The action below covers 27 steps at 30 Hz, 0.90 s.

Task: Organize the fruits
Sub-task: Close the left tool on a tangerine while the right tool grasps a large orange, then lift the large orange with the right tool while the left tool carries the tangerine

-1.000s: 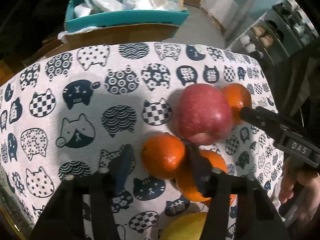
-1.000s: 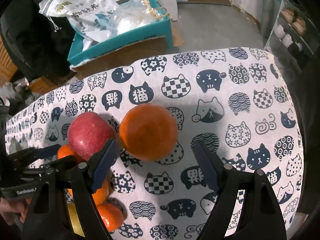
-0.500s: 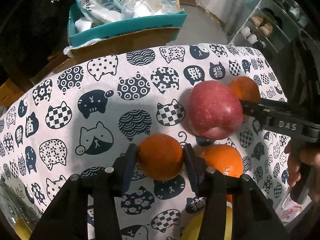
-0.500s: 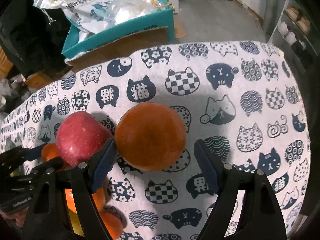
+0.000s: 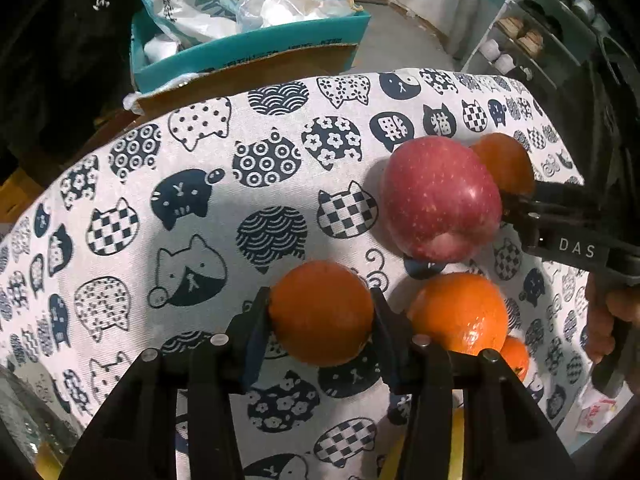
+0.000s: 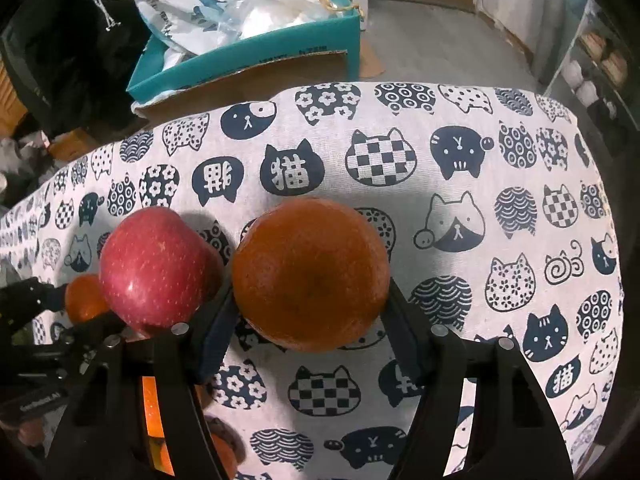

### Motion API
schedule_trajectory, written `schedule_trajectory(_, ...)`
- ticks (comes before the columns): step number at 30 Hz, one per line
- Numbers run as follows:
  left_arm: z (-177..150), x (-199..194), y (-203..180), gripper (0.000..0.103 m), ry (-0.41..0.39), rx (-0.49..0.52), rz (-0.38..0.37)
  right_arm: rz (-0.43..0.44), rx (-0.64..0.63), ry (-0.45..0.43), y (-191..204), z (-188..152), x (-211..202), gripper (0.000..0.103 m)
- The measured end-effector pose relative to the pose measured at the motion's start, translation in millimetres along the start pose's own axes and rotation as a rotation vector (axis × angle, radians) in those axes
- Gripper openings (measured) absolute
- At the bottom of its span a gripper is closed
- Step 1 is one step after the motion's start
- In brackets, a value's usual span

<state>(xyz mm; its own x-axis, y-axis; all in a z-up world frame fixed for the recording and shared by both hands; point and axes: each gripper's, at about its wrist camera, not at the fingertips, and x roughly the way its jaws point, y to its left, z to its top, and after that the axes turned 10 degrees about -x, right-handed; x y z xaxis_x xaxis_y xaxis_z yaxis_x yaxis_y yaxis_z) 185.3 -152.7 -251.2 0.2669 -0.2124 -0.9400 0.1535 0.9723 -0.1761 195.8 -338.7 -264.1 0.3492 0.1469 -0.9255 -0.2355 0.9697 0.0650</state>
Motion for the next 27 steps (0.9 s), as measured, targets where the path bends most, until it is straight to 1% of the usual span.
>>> schedule_trajectory(5,-3,-12,3,0.047,-0.022,-0.005,-0.003,-0.022,-0.007,-0.014,2,-4,-5,0.068)
schedule_trajectory(10,-5,-35,7,0.047,-0.056,-0.024,-0.020,-0.035,-0.003,-0.032,0,-9,-13,0.067)
schedule_trajectory(15,-7,-55,11,0.047,-0.093,-0.042,-0.020,-0.044,-0.003,-0.060,2,-13,-24,0.067)
schedule_trajectory(18,-8,-68,14,0.047,-0.114,-0.055,-0.031,-0.045,0.002,-0.084,3,-16,-35,0.067)
schedule_trajectory(21,-9,-85,13,0.047,-0.157,-0.047,-0.034,-0.046,0.003,-0.107,4,-17,-46,0.067)
schedule_trajectory(27,-16,-116,13,0.047,-0.199,-0.056,-0.056,-0.057,0.000,-0.159,8,-20,-74,0.067)
